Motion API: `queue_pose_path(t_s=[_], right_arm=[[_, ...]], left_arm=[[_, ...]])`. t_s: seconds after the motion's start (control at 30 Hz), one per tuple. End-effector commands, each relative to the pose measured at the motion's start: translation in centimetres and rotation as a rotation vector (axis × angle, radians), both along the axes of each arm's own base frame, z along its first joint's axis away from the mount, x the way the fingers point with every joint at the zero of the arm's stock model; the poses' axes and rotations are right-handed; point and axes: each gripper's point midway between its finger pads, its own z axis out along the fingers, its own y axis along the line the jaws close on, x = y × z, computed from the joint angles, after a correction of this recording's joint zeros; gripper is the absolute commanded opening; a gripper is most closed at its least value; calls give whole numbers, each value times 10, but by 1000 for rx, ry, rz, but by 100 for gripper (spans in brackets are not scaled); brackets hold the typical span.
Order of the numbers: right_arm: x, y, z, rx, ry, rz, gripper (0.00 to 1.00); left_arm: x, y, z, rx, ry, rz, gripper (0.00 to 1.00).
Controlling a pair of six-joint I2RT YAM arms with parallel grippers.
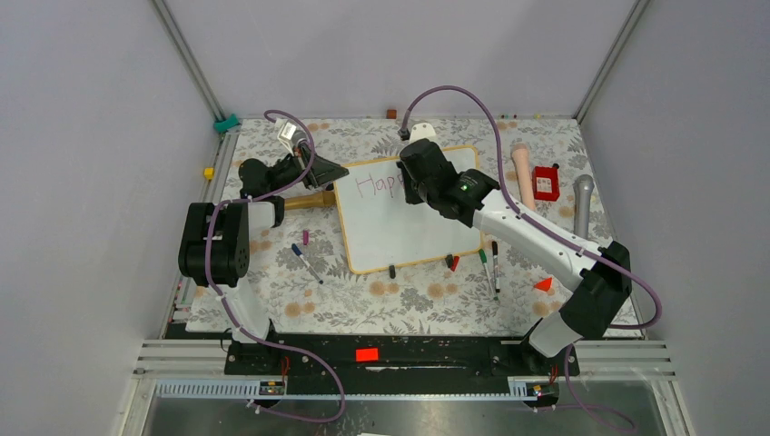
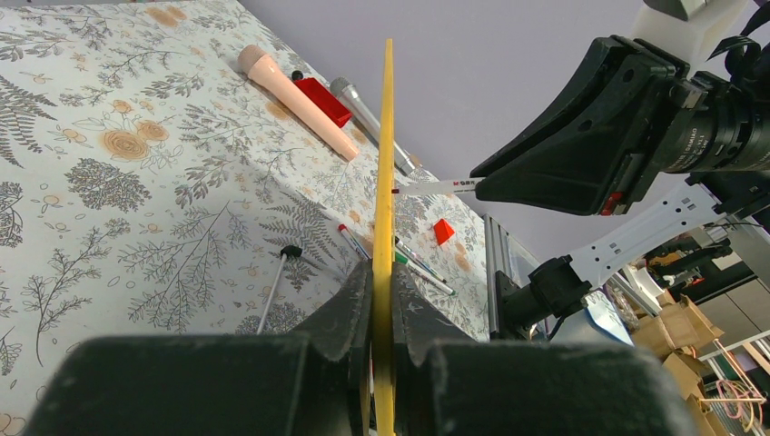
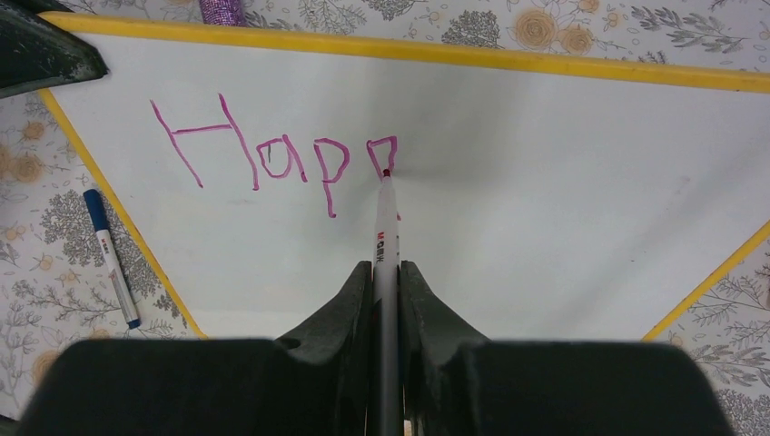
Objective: Write a sentence on the whiteboard
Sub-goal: Write a sentence with the whiteboard marker.
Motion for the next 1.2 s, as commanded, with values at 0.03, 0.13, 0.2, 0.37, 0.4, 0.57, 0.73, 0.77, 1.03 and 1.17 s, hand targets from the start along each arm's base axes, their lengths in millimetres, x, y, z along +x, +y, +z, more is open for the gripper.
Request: queue_pose_path(t_s=[0.03,0.13,0.2,0.37,0.4,0.57,0.73,0.77,1.03,1.17], right_arm=[[-3,1,3,29,11,26,0],[-1,4,8,55,-1,26,0],[-1,3,13,61,-14,21,0],[-6,-4,34,87,-74,37,0],[-7,-7,38,90,-85,34,0],[-3,-15,48,106,-107,17,0],[9,-16,48,95,-112,-9,0],[12,-14,48,91,-114,-12,0],[28,-8,47,67,-125,-23,0],[33,-15,44,42,-133,-61,0]], left_arm=[[-14,-4,28,25,-186,-39,0],[-13,-4,28,24,-185,-38,0],[-13,-4,28,25,-186,-39,0],[-13,-4,28,24,-182,-38,0],[-13,-4,28,23,-180,-38,0],[-12,-3,29,21,-183,-34,0],[-13,-3,29,22,-181,-35,0],[-13,-3,28,23,-179,-36,0],[-12,-3,30,23,-182,-37,0],[-12,-3,30,23,-182,-39,0]])
